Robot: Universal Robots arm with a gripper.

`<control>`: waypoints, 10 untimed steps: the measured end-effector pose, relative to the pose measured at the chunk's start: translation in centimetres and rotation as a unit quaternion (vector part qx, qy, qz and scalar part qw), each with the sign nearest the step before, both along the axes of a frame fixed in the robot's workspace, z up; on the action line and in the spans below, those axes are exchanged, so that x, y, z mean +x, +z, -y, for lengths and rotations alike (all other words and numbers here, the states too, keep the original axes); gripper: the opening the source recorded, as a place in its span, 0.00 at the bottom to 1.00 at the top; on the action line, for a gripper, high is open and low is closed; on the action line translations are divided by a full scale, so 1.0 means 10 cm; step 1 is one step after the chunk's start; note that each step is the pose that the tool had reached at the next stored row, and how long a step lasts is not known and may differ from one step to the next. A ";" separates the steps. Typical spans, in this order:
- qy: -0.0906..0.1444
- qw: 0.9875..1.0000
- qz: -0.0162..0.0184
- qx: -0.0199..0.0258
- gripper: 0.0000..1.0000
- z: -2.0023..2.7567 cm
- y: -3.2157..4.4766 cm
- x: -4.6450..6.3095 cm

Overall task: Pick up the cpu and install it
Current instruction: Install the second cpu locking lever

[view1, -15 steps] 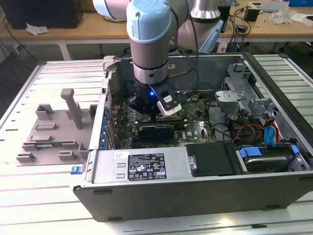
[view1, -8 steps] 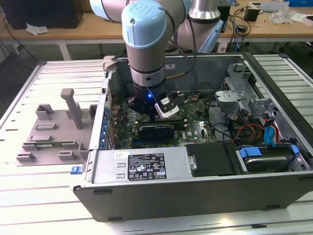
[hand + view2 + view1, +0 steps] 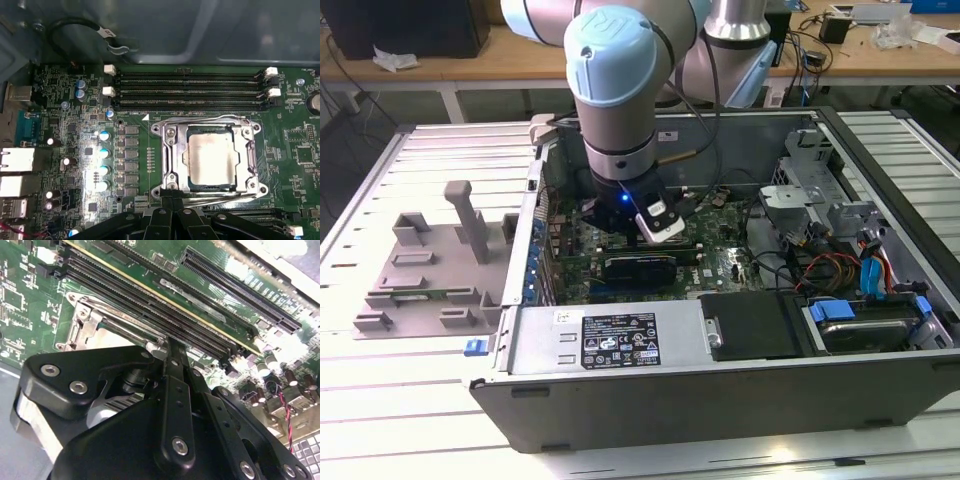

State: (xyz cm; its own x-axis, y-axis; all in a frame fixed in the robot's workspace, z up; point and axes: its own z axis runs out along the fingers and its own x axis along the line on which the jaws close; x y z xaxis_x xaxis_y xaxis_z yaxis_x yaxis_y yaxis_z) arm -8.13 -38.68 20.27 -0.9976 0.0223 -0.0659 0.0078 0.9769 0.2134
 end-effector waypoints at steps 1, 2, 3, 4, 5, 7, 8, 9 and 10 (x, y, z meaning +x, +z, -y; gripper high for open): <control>0.000 1.000 0.001 0.001 0.11 0.000 -0.001 0.00; 0.000 1.000 0.002 0.002 0.11 0.000 -0.001 -0.01; 0.000 1.000 0.004 0.003 0.11 0.000 -0.002 -0.01; 0.000 1.000 0.004 0.004 0.11 0.000 -0.003 -0.01; 0.000 1.000 0.004 0.004 0.11 0.000 -0.003 -0.01; 0.000 1.000 0.004 0.004 0.11 0.000 -0.003 -0.01; 0.000 1.000 0.004 0.004 0.11 0.000 -0.003 -0.01; 0.000 1.000 0.004 0.004 0.11 0.000 0.000 -0.01; 0.000 1.000 0.004 0.004 0.11 0.000 0.034 -0.01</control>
